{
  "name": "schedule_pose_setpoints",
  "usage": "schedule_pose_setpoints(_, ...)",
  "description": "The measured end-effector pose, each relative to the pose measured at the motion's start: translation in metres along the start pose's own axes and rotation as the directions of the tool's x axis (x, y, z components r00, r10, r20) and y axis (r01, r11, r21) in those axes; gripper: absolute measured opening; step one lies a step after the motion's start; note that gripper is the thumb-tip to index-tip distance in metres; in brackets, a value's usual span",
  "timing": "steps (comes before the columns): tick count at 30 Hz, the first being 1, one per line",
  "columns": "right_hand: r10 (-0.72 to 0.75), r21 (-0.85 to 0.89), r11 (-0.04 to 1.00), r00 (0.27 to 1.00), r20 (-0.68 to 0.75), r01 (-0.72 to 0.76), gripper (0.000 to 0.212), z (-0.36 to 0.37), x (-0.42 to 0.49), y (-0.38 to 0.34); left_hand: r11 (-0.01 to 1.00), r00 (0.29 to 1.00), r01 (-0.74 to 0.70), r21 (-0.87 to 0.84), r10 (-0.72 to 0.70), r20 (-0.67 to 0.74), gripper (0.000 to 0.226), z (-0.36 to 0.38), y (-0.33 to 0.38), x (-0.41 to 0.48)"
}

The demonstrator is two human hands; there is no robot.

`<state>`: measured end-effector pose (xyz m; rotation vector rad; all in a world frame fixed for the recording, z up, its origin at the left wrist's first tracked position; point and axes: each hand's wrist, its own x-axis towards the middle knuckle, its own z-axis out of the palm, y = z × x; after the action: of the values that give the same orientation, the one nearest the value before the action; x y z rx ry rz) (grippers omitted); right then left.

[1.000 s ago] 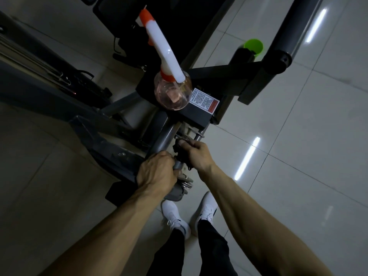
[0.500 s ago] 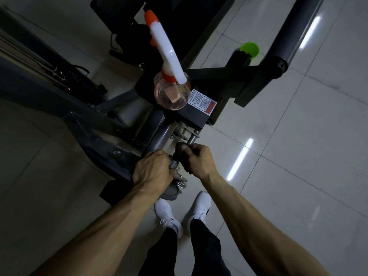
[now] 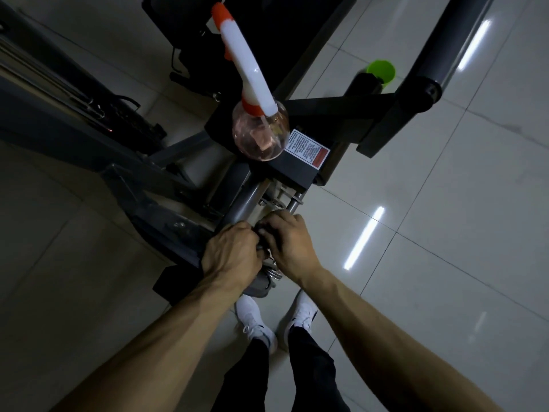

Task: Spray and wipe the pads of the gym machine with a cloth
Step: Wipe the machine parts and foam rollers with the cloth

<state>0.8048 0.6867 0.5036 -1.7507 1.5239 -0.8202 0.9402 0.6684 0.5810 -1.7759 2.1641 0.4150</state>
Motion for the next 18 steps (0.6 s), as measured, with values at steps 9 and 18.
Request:
schedule_pose_setpoints(9,0.605,0.427,0.344,0.545,0.581,-0.836,0.029,-0.016,0.058,0.001,0.999,0.999,0.035,-0.008,-0.035,-0.009,0.035,-0.003,0.0,0.0)
schedule_pose_setpoints(18,0.649,0.521,0.602,0.751,0.123,-0.605,0.046,0.017,-0.018,-0.016,0.999,0.999,0.049,0.016,-0.049,-0.005,0.028,-0.002,-0.001,0.002)
